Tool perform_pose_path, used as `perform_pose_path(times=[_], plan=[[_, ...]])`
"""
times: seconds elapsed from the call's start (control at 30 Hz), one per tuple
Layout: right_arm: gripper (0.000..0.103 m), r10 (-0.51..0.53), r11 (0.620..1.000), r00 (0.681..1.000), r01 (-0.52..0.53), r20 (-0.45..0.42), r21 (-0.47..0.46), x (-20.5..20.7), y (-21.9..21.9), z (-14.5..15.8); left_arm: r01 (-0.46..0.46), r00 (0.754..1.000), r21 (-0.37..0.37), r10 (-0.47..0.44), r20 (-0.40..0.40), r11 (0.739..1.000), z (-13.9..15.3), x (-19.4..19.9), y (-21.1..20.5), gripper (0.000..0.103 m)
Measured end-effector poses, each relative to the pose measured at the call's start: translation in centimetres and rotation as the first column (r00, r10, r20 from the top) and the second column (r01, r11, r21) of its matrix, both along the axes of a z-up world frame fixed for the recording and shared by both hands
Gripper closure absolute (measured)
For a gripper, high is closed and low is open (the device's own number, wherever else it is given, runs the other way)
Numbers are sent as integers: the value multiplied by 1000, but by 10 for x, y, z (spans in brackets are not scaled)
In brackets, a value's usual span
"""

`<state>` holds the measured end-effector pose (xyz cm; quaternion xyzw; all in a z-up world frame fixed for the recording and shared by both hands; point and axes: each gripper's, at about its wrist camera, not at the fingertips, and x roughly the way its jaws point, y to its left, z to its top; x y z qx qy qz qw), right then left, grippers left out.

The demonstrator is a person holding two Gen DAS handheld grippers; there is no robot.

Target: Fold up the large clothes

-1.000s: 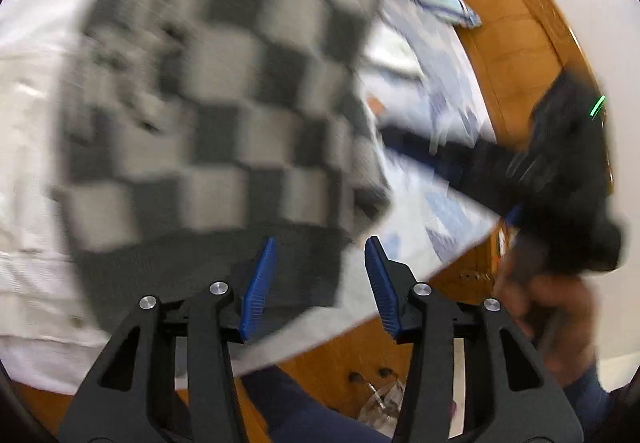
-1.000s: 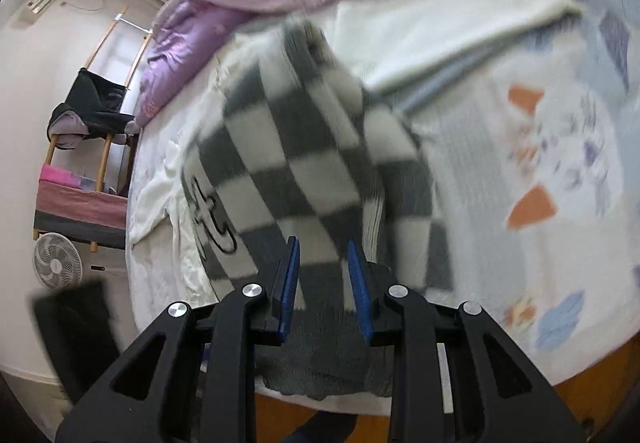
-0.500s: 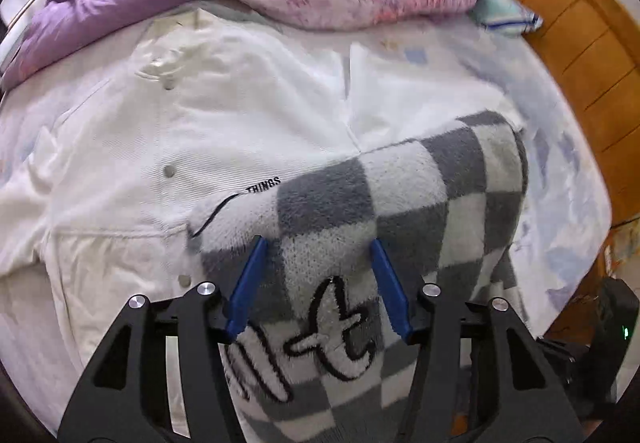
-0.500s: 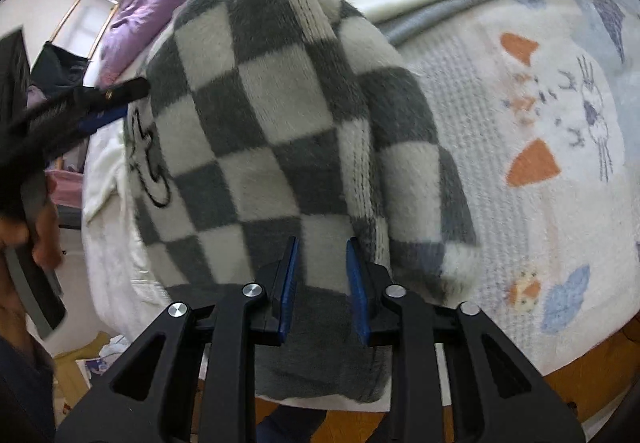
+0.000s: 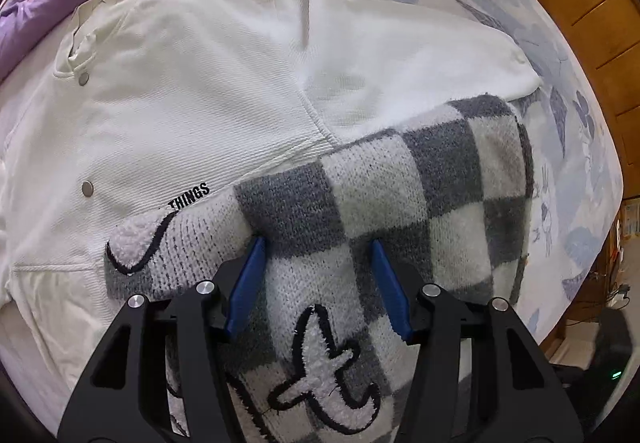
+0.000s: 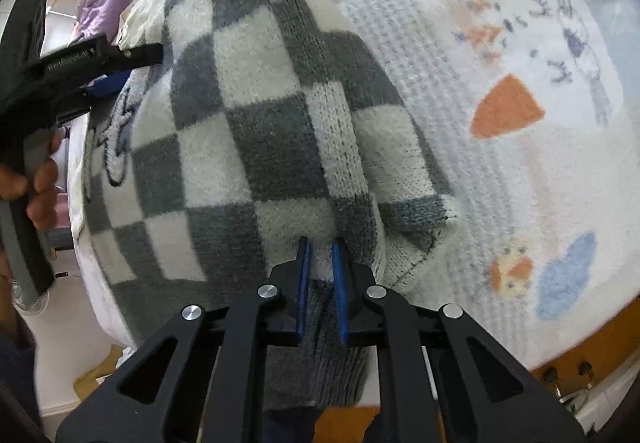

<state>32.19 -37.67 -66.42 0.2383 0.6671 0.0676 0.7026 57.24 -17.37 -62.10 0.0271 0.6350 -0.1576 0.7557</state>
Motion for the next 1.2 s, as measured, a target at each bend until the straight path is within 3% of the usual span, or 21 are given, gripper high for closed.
perform_pose_path(times=[0.17, 0.3, 0.4, 0.5, 0.53, 0.63, 0.73, 0.77, 0.87, 0.97, 1.07, 1.2], plan=[[87, 30, 999, 979, -35, 200, 24, 35, 5, 63, -47, 995, -85, 54, 80, 995, 31, -15, 21, 49], [87, 68, 997, 954, -72, 293, 1, 81, 19, 73, -183, 967, -158, 206, 152, 970, 64, -34, 61, 43], [87, 97, 995, 938, -95, 333, -22, 109, 27, 64, -292, 942, -120, 307, 134, 949, 62, -46, 91, 43], [93, 137, 989, 946, -117, 293, -86, 128, 36, 36, -345, 936, -100, 350, 36, 933, 30, -48, 107, 44], [94, 150, 987, 948, -126, 282, -101, 127, 33, 26, -340, 938, -111, 346, 35, 934, 24, -48, 106, 42], [96, 118, 990, 962, -94, 247, -108, 131, 20, 2, -268, 960, -66, 272, 65, 961, 17, -37, 87, 41], [103, 106, 981, 972, -69, 209, -180, 133, 4, -13, -235, 970, -43, 237, 48, 971, 10, -22, 75, 38], [103, 74, 988, 979, -47, 191, -145, 134, -6, -22, -219, 974, -41, 220, 46, 975, 8, -18, 71, 38], [103, 25, 996, 986, -11, 166, -88, 138, -16, -25, -197, 979, -30, 199, 50, 980, 7, -15, 68, 37], [103, 30, 993, 985, -10, 169, -119, 138, -10, -27, -200, 978, -71, 203, 40, 977, 7, -17, 75, 36], [103, -7, 996, 986, 23, 166, -91, 139, -13, -33, -183, 981, -93, 188, 41, 979, 12, -19, 76, 36], [103, -8, 994, 986, 27, 166, -110, 141, -10, -32, -184, 981, -75, 187, 43, 980, 23, -30, 79, 34]])
